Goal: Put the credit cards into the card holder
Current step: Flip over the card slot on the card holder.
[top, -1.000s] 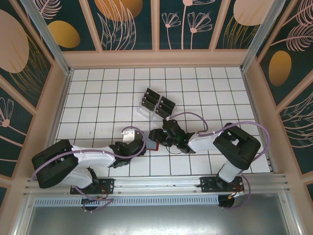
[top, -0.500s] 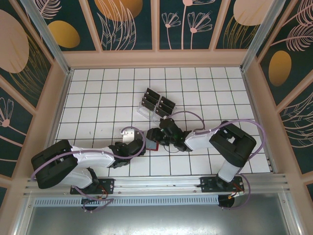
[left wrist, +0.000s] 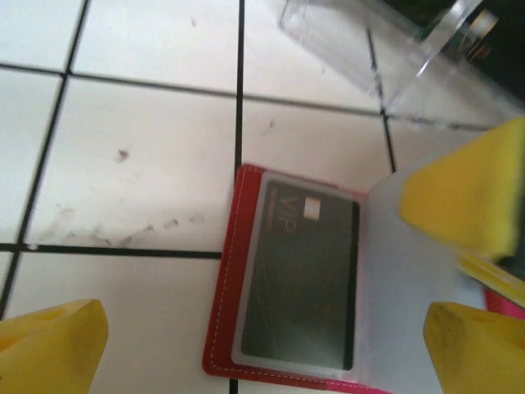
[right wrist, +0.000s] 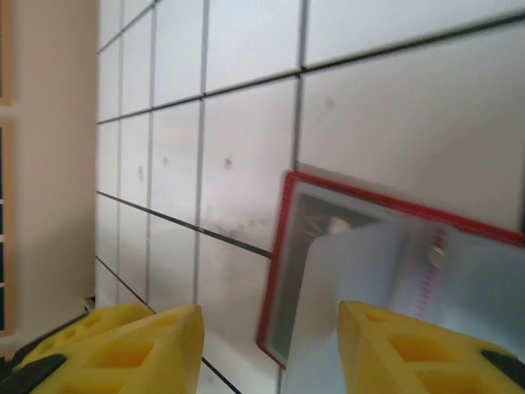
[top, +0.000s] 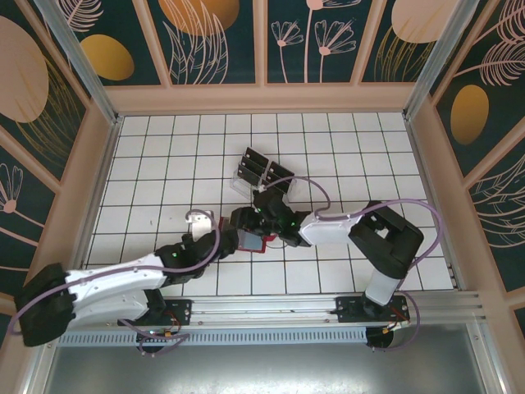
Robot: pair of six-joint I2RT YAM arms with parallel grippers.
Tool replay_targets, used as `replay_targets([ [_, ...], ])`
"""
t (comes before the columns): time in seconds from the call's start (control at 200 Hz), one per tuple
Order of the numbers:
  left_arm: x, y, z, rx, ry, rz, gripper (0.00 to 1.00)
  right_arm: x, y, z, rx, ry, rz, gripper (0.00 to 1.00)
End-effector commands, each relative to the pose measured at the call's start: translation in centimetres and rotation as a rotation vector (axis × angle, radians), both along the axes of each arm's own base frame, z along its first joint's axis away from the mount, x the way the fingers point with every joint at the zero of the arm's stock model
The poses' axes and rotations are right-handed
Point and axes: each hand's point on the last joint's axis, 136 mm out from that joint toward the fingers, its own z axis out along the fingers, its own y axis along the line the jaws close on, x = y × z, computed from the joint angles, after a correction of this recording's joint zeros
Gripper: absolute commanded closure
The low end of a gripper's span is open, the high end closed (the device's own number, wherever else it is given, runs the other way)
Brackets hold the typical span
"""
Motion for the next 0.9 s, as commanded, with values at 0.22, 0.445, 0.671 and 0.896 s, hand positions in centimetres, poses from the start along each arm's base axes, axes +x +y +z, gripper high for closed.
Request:
replay_targets([
  [0.22,0.7,2.1,4.5,-0.067,-0.106,0.106,0.01,0.4,4.4,-5.0,-0.084,0.047,0.078,0.53],
  [0.445,0.5,1.9,3.5,-0.07,-0.088,0.099,0.01,0.3,5.1,-3.3,-0.042,0.015,0.111,0.54],
  [0.671,0.8,1.4,3.3,-0.052,-0.084,0.093,0.02,-0.2,4.1,1.6,0.019,-0.084,0.113,0.53],
  [0.896,2.0,0.5,4.7,-0.009,-0.11,0.085,0.01,-2.0,1.5,0.4,-0.02,-0.066,0.092,0.53],
])
